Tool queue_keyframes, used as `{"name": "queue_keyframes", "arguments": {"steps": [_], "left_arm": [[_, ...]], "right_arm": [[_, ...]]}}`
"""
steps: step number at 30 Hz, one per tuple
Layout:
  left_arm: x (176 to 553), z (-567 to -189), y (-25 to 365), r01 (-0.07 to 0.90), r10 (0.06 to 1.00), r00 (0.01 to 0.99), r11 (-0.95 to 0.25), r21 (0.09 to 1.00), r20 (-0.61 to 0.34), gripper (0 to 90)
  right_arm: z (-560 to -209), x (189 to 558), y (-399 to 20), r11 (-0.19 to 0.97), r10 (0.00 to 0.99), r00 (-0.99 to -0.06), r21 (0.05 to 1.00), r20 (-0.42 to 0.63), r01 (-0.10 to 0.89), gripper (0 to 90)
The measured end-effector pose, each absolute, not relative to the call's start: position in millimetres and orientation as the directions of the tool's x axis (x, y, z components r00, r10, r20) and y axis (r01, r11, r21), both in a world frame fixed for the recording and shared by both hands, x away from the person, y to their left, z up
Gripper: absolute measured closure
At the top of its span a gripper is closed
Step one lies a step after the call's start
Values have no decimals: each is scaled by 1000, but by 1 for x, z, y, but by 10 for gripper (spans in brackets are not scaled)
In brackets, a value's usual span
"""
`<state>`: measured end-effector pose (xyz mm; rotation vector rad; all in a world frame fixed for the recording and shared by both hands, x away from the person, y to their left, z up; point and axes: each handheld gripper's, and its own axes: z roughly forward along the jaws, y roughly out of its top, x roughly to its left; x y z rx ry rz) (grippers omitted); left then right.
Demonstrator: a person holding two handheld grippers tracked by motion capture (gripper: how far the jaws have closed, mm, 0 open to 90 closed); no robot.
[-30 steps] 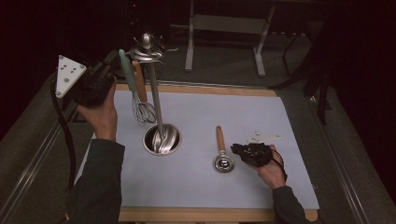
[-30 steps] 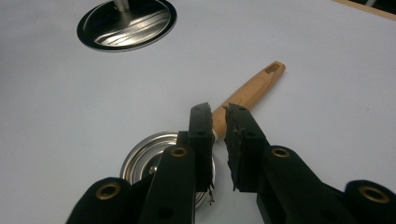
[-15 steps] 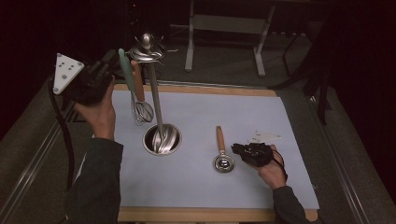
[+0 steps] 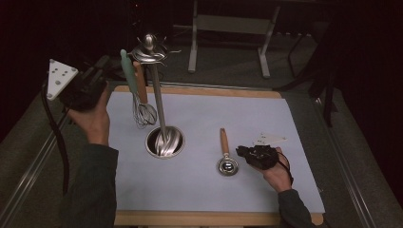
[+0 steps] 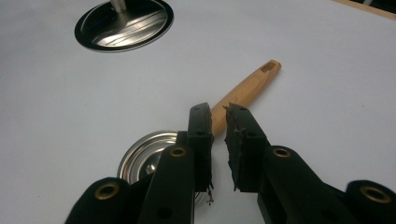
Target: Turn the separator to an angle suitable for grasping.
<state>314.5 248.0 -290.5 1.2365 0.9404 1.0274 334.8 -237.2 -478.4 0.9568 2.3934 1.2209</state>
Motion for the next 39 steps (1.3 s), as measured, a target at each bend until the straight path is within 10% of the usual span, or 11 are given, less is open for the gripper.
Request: {"name": "queue_keyframes", "arguments": {"steps": [39], "left_arm": [[304,-425,261,167,943,315,52,985,-104,846]], "right_arm": [[-484,337,-237,435,680,-733,784,36,442,785]]}}
